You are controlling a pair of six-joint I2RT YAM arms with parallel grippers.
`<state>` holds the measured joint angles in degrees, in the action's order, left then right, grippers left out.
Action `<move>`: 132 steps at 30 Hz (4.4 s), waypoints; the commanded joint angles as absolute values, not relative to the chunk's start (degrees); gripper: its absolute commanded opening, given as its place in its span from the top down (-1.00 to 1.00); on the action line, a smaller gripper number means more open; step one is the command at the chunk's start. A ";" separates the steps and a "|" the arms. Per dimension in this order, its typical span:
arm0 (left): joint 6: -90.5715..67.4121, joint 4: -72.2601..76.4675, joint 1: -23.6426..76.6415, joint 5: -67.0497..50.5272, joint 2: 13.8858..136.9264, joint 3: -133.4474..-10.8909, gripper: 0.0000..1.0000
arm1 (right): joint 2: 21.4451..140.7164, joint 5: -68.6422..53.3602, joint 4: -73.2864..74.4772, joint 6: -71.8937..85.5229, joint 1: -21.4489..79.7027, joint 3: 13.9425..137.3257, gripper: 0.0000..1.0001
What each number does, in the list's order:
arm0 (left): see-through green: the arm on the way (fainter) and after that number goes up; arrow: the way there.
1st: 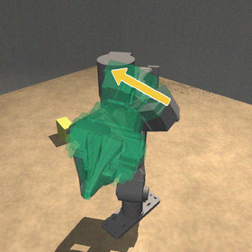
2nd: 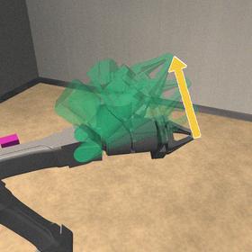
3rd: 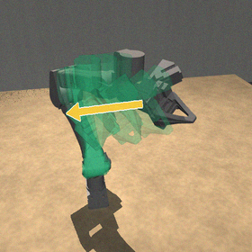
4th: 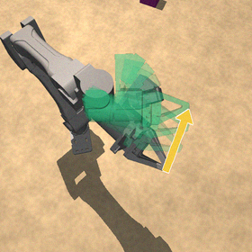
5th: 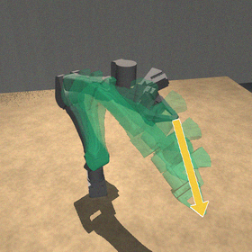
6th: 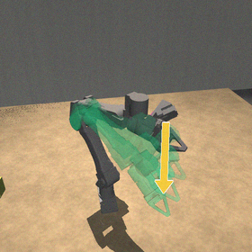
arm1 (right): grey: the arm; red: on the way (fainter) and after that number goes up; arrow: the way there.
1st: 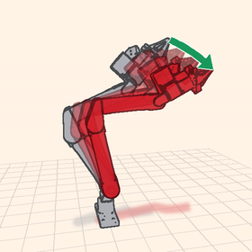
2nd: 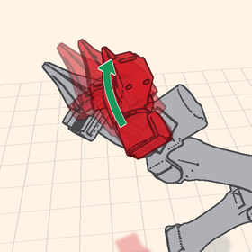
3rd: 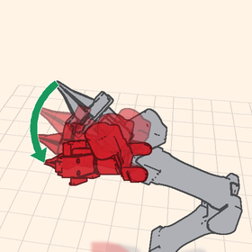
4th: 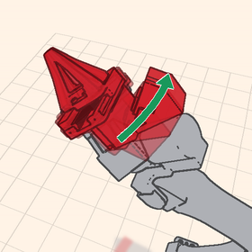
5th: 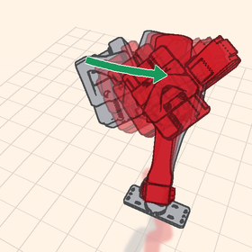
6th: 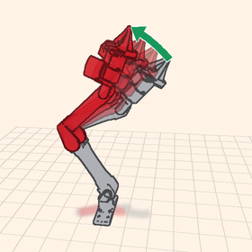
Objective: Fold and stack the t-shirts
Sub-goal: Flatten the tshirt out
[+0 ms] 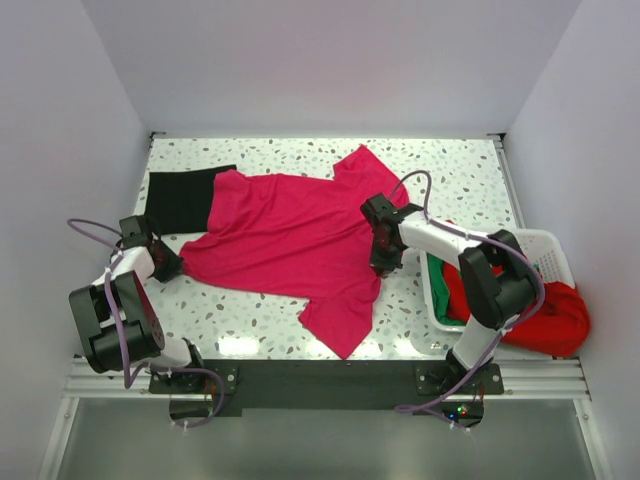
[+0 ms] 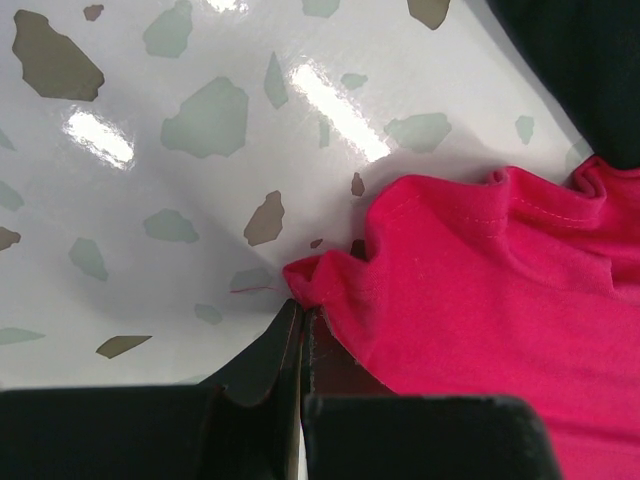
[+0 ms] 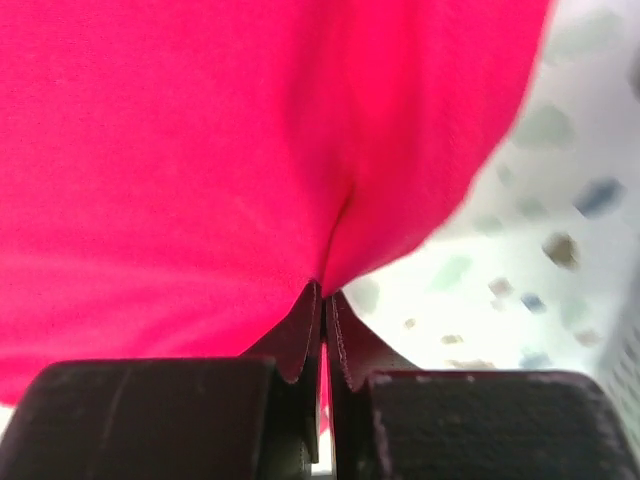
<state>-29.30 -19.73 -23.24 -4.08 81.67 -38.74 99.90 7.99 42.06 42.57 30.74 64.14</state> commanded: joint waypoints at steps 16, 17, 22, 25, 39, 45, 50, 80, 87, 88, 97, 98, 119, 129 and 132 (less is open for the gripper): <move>-27.25 -18.11 -26.37 -5.36 81.91 -39.73 1.00 | 86.22 12.85 61.71 43.77 31.02 71.11 0.07; -27.25 -18.11 -26.37 -5.45 81.83 -39.55 1.00 | 86.13 12.22 61.00 43.60 31.03 70.49 0.07; -27.16 -18.02 -26.28 -5.80 81.74 -39.03 1.00 | 87.36 7.65 56.00 45.26 31.38 65.05 0.18; -26.90 -18.02 -26.37 -5.89 81.39 -38.50 1.00 | 87.98 5.01 52.57 45.97 31.38 61.71 0.20; -27.07 -17.49 -27.07 -6.94 83.76 -38.14 1.00 | 95.63 4.39 52.35 42.10 31.38 64.59 0.90; -26.89 -17.40 -28.39 -6.86 84.20 -38.23 1.00 | 87.11 9.22 63.52 42.89 31.38 65.65 0.95; -26.81 -17.23 -28.39 -7.29 84.73 -38.14 1.00 | 83.32 10.63 70.39 43.50 31.38 68.28 0.61; -27.07 -15.82 -28.21 -11.25 85.60 -37.27 1.00 | 94.22 -4.13 47.30 53.61 64.86 59.16 0.12; -27.16 -15.82 -28.13 -11.95 86.57 -37.18 1.00 | 94.04 -3.43 42.02 58.44 66.18 54.23 0.10; -27.16 -15.91 -28.13 -12.04 86.66 -37.18 1.00 | 94.13 -3.17 41.66 58.71 66.09 53.97 0.10; -27.25 -15.56 -28.21 -12.30 87.45 -37.09 1.00 | 96.94 -2.64 39.02 59.33 66.18 52.82 0.39; -27.33 -15.64 -28.21 -12.57 87.36 -37.18 1.00 | 96.94 -2.81 39.63 59.07 66.09 52.82 0.49; -32.07 -21.26 -28.21 -12.57 69.71 -32.52 1.00 | 85.78 -17.49 67.22 53.27 66.97 64.33 1.00; -37.35 -30.66 -28.13 -10.37 55.11 -32.43 1.00 | 80.43 -19.07 72.33 49.83 67.06 62.58 1.00; -37.70 -33.39 -28.04 -10.46 53.80 -33.13 1.00 | 77.44 -19.25 72.86 49.92 67.06 61.00 1.00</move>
